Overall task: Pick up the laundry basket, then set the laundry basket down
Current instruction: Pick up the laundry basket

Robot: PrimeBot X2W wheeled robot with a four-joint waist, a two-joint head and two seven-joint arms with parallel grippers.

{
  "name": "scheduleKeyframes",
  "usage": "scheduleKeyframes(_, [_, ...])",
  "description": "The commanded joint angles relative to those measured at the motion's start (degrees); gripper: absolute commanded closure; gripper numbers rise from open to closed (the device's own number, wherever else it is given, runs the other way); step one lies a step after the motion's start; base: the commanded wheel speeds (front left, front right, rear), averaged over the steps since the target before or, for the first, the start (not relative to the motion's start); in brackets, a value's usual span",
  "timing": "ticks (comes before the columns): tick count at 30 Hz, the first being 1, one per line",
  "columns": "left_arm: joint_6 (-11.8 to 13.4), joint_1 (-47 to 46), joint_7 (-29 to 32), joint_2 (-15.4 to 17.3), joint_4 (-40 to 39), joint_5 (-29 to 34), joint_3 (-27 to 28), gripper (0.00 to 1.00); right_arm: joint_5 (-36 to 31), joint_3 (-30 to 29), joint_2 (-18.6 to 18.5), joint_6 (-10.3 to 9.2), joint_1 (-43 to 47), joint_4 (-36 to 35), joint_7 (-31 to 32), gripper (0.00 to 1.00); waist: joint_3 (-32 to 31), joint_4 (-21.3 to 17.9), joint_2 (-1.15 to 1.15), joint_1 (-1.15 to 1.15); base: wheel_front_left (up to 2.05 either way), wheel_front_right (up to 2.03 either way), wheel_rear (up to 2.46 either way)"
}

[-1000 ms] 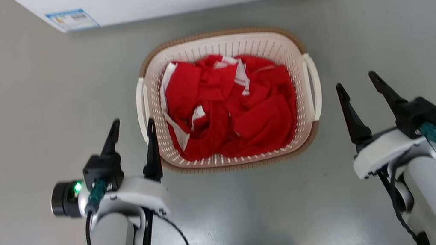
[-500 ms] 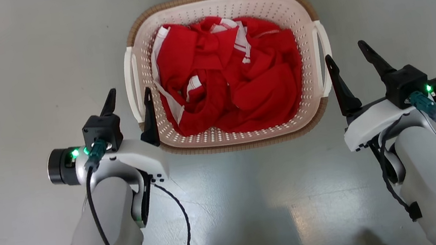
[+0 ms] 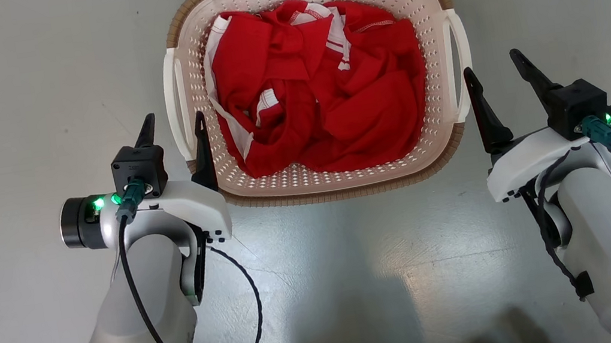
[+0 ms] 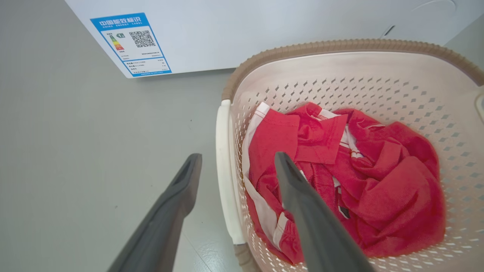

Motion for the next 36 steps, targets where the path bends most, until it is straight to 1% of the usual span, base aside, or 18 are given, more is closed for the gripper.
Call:
scheduleKeyframes(1, [0.26, 0.07, -0.28, 1.43, -0.31, -0.28, 1.21, 0.0, 0.59, 1.04, 0.62, 0.18, 0.71, -0.46, -0.71, 0.0, 0.2, -0.02, 0.0, 0.0, 0.0, 0.0, 0.0])
scheduleKeyframes(7, [0.34, -0.8, -0.28, 1.43, 0.52, -0.33, 0.74, 0.0, 1.49, 1.28, 0.62, 0.18, -0.03, 0.0, -0.71, 0.0, 1.36, -0.07, 0.0, 0.0, 0.0, 0.0, 0.0])
scheduleKeyframes(17, [1.76, -2.4, -0.28, 1.43, 1.63, -0.65, -0.13, 0.0, 3.65, 2.73, 0.62, 0.18, -0.98, 1.59, -0.71, 0.0, 3.21, 0.26, 0.0, 0.0, 0.0, 0.0, 0.0])
scheduleKeyframes(30, [2.19, -3.86, -0.28, 1.43, 3.42, -1.82, -1.04, 0.0, 5.24, 4.55, 0.62, 0.18, -1.75, 2.61, -0.71, 0.0, 5.14, 0.28, 0.0, 0.0, 0.0, 0.0, 0.0])
scheduleKeyframes(36, [2.16, -4.57, -0.28, 1.43, 4.43, -2.08, -1.58, 0.0, 7.2, 5.65, 0.62, 0.18, -2.0, 3.08, -0.71, 0.0, 5.8, 0.36, 0.0, 0.0, 0.0, 0.0, 0.0])
